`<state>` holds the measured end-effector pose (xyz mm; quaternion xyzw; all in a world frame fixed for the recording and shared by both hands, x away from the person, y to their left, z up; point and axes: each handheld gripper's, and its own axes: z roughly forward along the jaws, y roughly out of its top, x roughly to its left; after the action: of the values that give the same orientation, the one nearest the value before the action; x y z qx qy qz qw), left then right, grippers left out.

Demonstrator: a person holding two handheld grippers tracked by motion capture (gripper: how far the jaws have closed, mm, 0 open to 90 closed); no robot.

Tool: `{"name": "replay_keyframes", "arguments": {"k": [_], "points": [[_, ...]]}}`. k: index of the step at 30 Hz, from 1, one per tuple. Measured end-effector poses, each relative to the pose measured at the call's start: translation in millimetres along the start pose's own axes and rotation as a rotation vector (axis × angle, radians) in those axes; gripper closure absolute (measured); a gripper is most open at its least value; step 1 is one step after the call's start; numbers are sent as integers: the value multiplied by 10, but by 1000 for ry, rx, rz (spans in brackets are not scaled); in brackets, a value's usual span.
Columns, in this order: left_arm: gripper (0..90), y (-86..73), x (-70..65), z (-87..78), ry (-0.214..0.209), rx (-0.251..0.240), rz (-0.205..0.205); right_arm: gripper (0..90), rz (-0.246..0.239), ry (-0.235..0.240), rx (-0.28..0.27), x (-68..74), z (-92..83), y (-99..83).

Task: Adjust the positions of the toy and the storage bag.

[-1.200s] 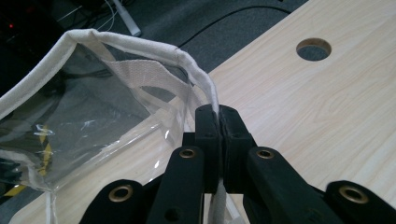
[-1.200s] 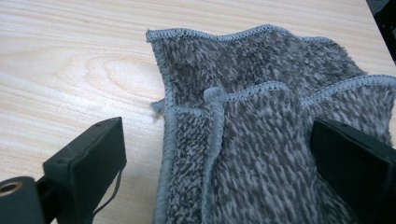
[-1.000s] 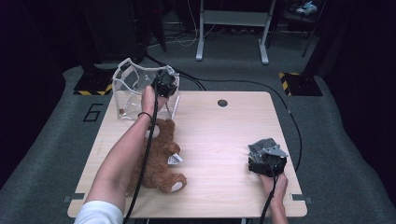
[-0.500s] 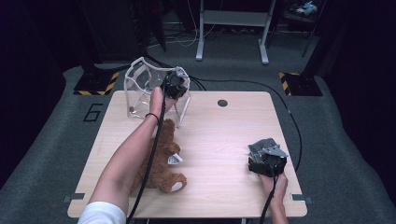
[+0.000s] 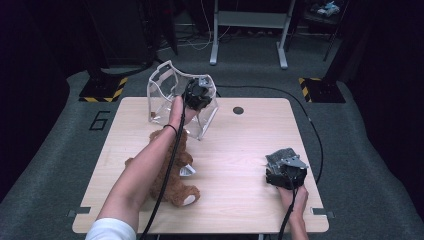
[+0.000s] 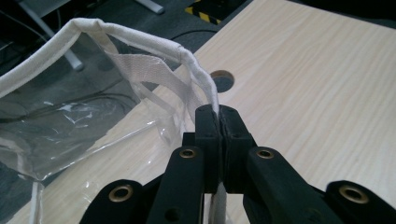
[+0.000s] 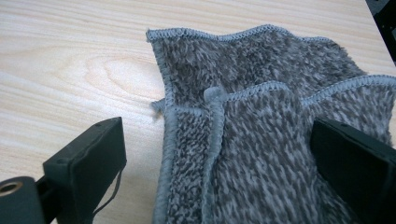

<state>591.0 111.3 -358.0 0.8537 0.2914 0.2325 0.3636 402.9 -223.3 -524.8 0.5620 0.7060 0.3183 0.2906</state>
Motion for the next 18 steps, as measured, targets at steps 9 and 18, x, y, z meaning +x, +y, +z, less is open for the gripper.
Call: {"name": "replay_keyframes", "arguments": {"k": [9, 18], "points": [[875, -9, -149, -53, -54, -24, -1, 40, 2, -1, 2, 5, 0, 0], [875, -43, -314, -128, -110, -45, 22, 40, -7, -3, 4, 5, 3, 1]]}}
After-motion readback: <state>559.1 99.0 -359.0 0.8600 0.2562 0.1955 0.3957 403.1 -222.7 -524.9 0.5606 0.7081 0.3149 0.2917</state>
